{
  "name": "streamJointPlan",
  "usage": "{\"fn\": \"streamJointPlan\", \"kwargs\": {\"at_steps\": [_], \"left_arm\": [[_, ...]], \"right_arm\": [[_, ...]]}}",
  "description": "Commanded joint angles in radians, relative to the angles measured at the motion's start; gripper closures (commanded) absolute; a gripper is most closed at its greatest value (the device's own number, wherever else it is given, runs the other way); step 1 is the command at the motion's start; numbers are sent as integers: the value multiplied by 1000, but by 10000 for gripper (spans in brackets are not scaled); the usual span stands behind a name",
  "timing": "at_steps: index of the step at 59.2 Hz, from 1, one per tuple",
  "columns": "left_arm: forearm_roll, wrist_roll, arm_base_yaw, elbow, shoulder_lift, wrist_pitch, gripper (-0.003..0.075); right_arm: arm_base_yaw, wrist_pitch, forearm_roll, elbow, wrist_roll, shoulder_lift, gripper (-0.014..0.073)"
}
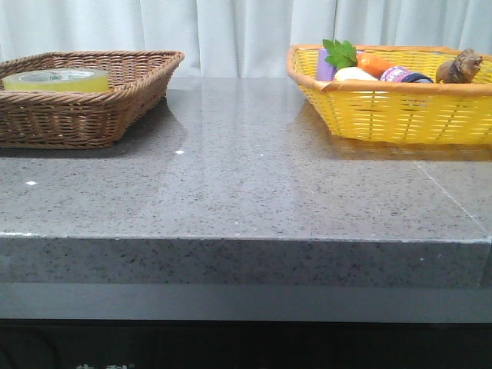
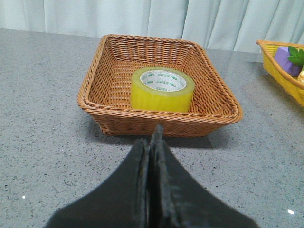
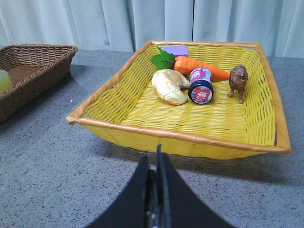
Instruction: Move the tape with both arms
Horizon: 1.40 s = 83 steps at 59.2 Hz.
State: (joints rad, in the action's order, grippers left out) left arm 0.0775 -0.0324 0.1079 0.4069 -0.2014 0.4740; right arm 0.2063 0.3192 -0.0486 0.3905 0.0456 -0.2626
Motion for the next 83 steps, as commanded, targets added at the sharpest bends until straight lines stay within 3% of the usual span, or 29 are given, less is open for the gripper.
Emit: {"fn": "streamJointPlan", "kwargs": {"at_steps": [1, 23, 57, 67, 83], "left_arm": [[12, -2, 6, 25, -5, -84, 740], [12, -2, -37, -167, 233, -91, 740], [8, -2, -37, -368, 228, -173, 740], [8, -2, -37, -458, 228, -325, 740], [14, -2, -37, -455, 228, -322, 740]], "right_arm": [[-4, -79, 5, 29, -2, -7, 684], [-4, -79, 5, 29, -2, -7, 684], [-4, -79, 5, 29, -2, -7, 684], [-4, -79, 5, 29, -2, -7, 684], [-4, -79, 5, 29, -2, -7, 684]]}}
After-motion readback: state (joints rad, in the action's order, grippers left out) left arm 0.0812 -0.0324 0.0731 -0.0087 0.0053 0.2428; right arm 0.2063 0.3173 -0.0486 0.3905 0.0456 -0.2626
